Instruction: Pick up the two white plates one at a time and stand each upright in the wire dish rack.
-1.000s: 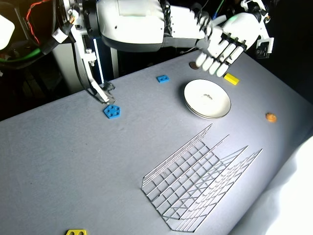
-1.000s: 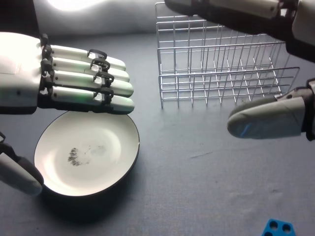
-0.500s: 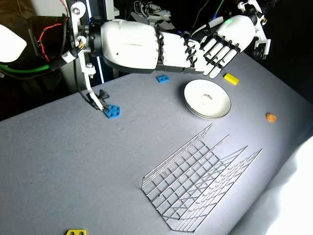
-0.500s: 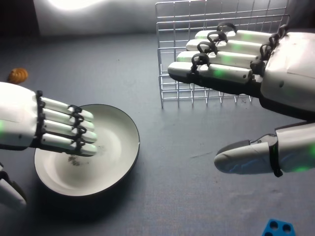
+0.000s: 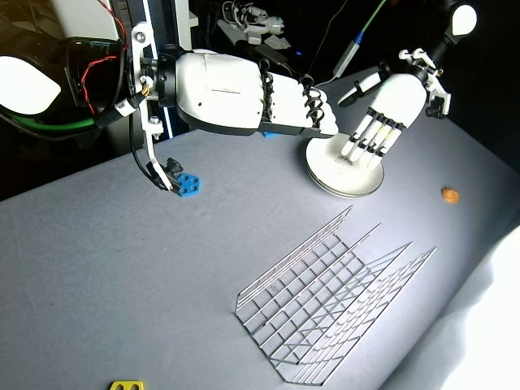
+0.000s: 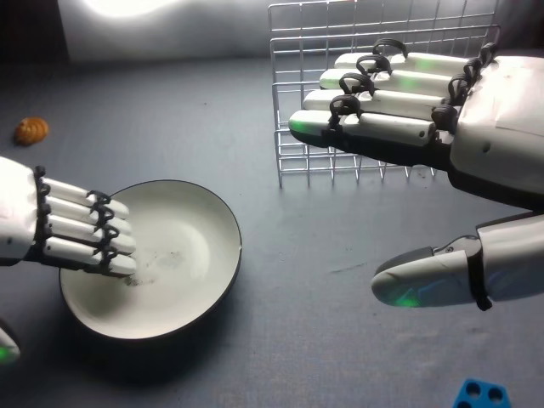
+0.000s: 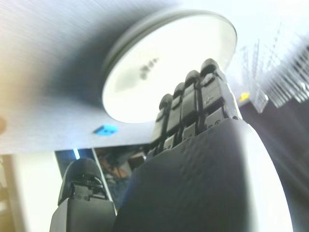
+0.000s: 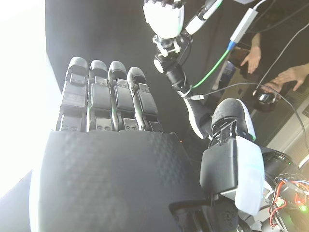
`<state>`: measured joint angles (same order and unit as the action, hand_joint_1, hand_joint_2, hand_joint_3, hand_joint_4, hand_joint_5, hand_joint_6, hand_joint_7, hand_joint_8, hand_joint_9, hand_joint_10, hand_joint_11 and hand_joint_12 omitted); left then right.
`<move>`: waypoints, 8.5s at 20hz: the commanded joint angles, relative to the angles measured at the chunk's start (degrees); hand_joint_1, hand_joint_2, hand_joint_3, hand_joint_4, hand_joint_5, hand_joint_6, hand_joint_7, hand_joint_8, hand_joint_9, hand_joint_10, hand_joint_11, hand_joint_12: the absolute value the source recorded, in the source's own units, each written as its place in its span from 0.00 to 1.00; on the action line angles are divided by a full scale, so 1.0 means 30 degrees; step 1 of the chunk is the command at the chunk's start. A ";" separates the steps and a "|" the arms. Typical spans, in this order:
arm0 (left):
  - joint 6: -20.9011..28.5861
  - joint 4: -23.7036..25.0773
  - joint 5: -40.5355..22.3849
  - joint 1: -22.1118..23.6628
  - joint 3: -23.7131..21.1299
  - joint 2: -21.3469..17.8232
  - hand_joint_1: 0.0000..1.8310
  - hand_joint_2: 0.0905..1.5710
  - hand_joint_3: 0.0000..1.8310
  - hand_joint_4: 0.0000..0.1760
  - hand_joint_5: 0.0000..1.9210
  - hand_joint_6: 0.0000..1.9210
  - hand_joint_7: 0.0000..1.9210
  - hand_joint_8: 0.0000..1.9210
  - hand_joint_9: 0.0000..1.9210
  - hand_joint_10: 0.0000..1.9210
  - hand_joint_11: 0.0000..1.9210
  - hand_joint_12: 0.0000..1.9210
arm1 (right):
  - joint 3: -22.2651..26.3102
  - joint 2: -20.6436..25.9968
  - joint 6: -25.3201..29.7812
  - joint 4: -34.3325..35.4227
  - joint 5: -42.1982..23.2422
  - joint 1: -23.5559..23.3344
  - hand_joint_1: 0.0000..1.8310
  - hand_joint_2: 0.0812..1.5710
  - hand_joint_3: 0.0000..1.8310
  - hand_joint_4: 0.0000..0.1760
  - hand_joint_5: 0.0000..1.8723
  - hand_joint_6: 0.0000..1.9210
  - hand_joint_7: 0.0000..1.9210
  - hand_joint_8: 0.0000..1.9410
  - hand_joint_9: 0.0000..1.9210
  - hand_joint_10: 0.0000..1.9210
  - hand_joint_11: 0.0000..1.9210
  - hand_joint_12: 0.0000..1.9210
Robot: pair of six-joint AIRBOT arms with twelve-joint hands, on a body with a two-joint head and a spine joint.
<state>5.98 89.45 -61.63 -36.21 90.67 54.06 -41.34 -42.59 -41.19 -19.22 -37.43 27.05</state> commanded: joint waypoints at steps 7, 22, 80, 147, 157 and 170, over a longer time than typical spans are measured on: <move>0.0632 -0.1297 -0.1173 -0.0322 0.0501 -0.0128 0.00 0.66 0.01 0.00 0.00 0.00 0.00 0.00 0.00 0.00 0.00 0.00 | 0.0049 0.0065 -0.0289 0.0459 -0.2623 -0.0233 0.00 0.66 0.00 0.00 0.01 0.00 0.01 0.00 0.00 0.00 0.00 0.00; 0.0406 -0.1289 -0.1169 -0.1696 0.0990 -0.0011 0.00 0.68 0.01 0.00 0.00 0.00 0.00 0.00 0.00 0.00 0.00 0.00 | 0.0053 0.0044 -0.1154 0.0455 -0.2657 -0.0089 0.00 0.67 0.00 0.00 0.01 0.00 0.01 0.00 0.00 0.00 0.00 0.00; 0.0412 -0.2066 -0.0104 -0.1295 -0.1367 0.1055 0.00 0.69 0.00 0.00 0.00 0.00 0.00 0.00 0.00 0.00 0.00 0.00 | 0.0053 -0.0892 -0.6362 0.0449 -0.2017 0.0682 0.04 0.66 0.00 0.00 0.02 0.00 0.03 0.01 0.01 0.00 0.01 0.00; 0.1290 -0.3516 -0.0419 0.1341 -0.1139 0.0919 0.00 0.69 0.00 0.00 0.00 0.00 0.00 0.00 0.00 0.00 0.00 0.00 | -0.8118 -1.1702 -1.5648 0.3302 -0.3398 0.1085 0.67 0.68 0.00 0.15 0.53 0.52 0.56 0.41 0.63 0.00 0.42 0.38; 0.3109 -0.2441 -0.0927 0.2644 -0.0939 -0.1126 0.00 0.70 0.00 0.00 0.00 0.00 0.00 0.00 0.00 0.00 0.00 0.00 | -0.8074 -1.1673 -1.5718 0.3302 -0.4158 0.0847 0.66 0.69 0.00 0.18 0.52 0.53 0.54 0.46 0.62 0.00 0.40 0.43; 0.4732 -0.0599 -0.1334 0.4234 -0.0656 -0.2853 0.00 0.69 0.00 0.00 0.00 0.00 0.00 0.00 0.00 0.00 0.00 0.00 | -0.5623 -1.0263 -1.5312 0.3904 -0.4385 -0.0532 0.67 0.69 0.00 0.19 0.53 0.51 0.55 0.44 0.63 0.00 0.40 0.46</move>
<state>20.01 91.77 -63.99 -24.27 88.33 46.15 -58.39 -73.36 -87.00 -7.05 -42.37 26.61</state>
